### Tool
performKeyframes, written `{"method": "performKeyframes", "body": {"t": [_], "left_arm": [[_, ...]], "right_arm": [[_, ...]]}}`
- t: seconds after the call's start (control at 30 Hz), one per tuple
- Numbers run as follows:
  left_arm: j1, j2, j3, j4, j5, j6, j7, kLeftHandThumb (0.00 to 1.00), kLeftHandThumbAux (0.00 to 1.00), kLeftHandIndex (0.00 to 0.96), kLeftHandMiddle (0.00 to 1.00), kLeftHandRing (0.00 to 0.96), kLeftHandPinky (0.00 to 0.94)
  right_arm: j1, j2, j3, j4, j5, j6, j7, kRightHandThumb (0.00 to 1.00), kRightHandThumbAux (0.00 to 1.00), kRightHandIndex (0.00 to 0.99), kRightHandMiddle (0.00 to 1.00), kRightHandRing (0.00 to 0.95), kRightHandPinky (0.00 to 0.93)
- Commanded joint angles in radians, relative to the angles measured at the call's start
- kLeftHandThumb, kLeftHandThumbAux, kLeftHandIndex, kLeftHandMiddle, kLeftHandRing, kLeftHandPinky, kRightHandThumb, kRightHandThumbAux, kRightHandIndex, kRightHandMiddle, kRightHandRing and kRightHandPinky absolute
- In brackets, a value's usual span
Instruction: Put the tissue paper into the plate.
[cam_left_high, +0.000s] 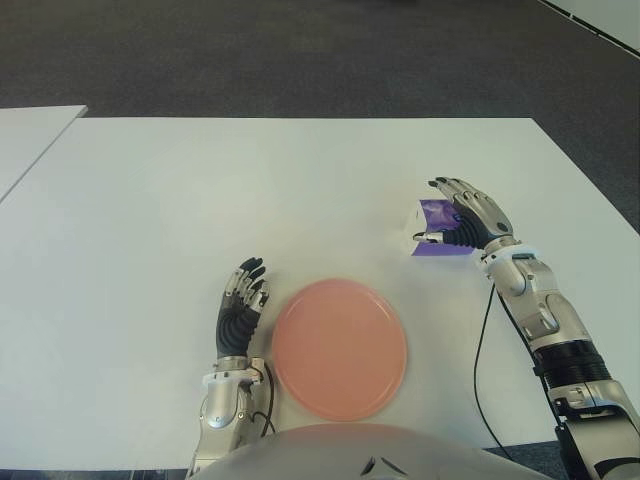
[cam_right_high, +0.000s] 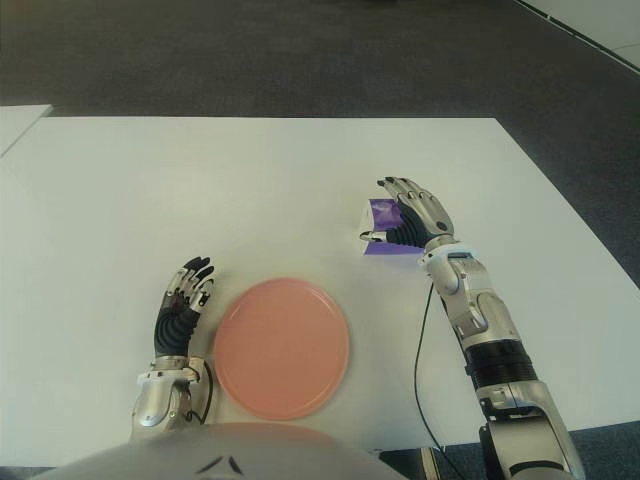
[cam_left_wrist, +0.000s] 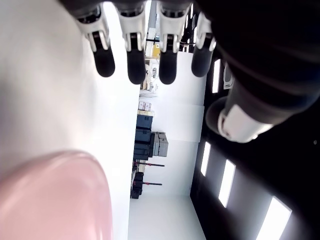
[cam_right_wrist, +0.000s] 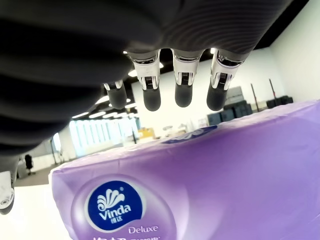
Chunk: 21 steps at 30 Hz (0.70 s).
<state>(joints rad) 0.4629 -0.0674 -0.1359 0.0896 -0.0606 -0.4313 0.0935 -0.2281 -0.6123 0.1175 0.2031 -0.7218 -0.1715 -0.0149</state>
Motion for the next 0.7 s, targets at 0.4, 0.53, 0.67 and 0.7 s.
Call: {"method": "performKeyframes", "body": {"t": [0.4,0.53,0.67,0.7], "left_arm": [[0.045,-0.051,-0.018,0.034,-0.004,0.06,0.01,0.305,0.658,0.195,0.199,0.197,0.201],[0.048,-0.052,-0.017,0.032,0.002,0.055,0.015,0.304,0.657,0.201,0.209,0.205,0.207],[0.055,-0.053,-0.018,0.026,0.001,0.046,0.014,0.312,0.657,0.207,0.215,0.21,0.213],[0.056,-0.053,-0.019,0.024,0.001,0.043,0.013,0.313,0.657,0.208,0.215,0.211,0.212]], "right_arm": [[-0.037,-0.009,0.017,0.056,0.024,-0.004,0.016,0.407,0.482,0.035,0.034,0.02,0.045],[-0.04,-0.006,0.021,0.069,0.03,-0.005,0.018,0.416,0.479,0.033,0.032,0.019,0.042],[-0.04,-0.003,0.028,0.082,0.032,-0.008,0.016,0.427,0.479,0.033,0.032,0.018,0.041],[-0.04,-0.003,0.03,0.085,0.032,-0.008,0.016,0.429,0.479,0.033,0.032,0.019,0.043]]}}
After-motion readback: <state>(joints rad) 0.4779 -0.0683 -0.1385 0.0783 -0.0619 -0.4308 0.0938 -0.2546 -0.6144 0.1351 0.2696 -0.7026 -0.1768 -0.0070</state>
